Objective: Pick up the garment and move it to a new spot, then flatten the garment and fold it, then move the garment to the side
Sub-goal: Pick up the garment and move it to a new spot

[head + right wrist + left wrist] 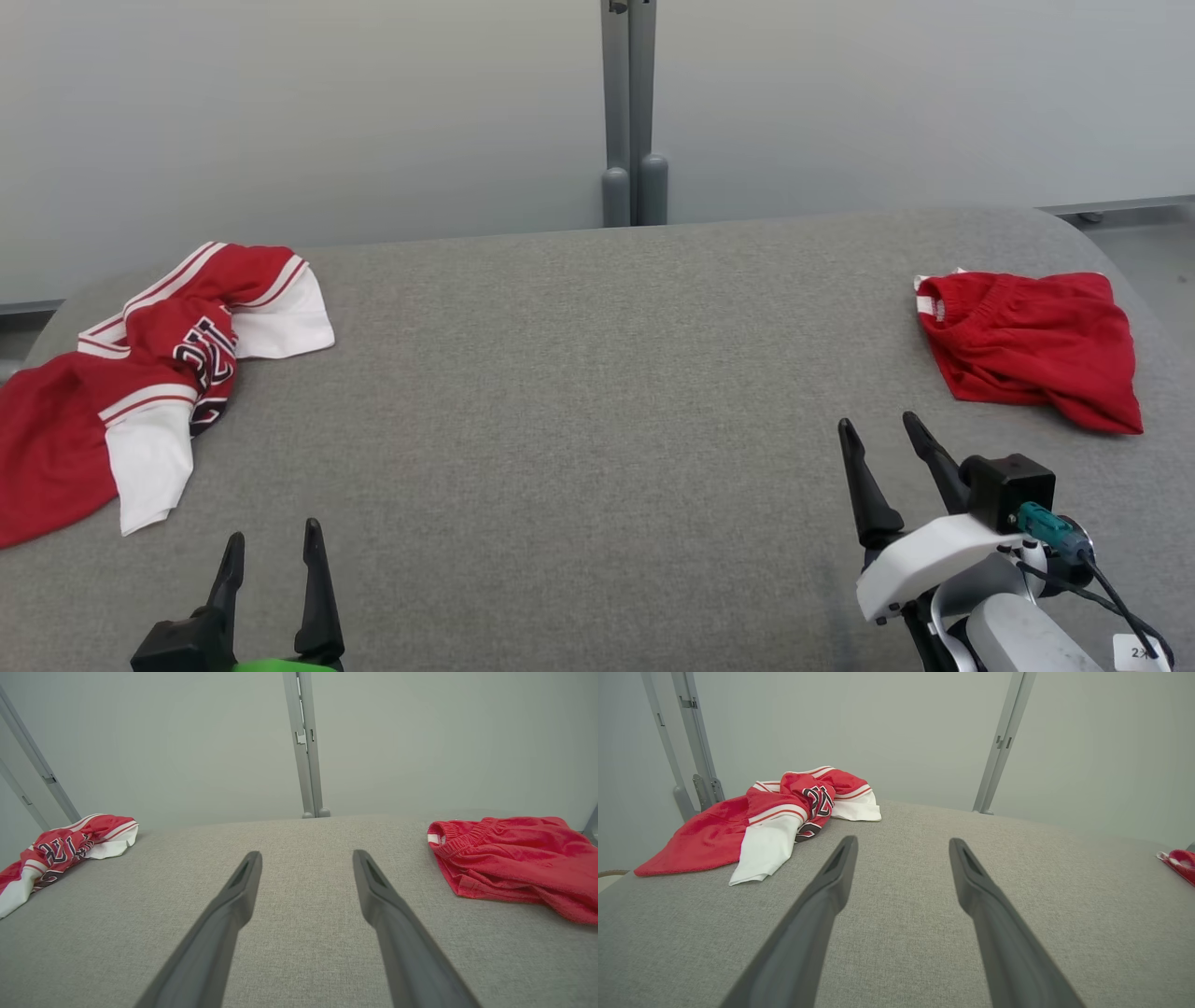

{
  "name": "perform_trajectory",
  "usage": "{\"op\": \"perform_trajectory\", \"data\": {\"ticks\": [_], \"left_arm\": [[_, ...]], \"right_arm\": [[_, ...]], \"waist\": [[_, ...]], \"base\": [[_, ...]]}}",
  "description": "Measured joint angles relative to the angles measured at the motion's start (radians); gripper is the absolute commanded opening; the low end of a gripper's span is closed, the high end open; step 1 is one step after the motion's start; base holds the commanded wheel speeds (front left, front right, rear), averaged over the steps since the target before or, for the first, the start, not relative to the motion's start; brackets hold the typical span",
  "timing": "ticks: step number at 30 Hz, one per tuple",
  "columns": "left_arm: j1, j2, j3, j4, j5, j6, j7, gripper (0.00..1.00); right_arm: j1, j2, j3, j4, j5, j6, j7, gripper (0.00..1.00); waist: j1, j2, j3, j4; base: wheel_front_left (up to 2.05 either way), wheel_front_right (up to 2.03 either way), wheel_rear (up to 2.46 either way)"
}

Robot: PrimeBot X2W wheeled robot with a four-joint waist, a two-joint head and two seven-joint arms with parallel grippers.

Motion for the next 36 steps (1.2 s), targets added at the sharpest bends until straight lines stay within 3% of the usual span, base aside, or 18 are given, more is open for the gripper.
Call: {"op": "perform_trajectory", "data": {"ticks": [14,27,36], "left_arm": [[-0.001,0.000,0.038,-0.006,0.026,0.000,0.000,1.00],[-0.002,0.002,0.006,-0.032,0.048,0.000,0.003,1.00],[-0.029,0.002,-0.008,-0.037,0.057,0.000,0.021,1.00]], "right_arm": [[0.011,0.030,0.032,-0.027,-0.024,0.000,0.000,1.00],[0.013,0.044,0.007,-0.041,-0.042,0.000,0.000,1.00],[0.011,0.042,0.017,-0.043,-0.056,0.000,0.007,1.00]], "waist": [[0.0000,0.0000,-0.001,0.172],[0.0000,0.0000,0.011,0.359],[0.0001,0.0000,0.052,0.383]], "base": [[0.00,0.00,0.00],[0.00,0.00,0.00],[0.00,0.00,0.00]]}}
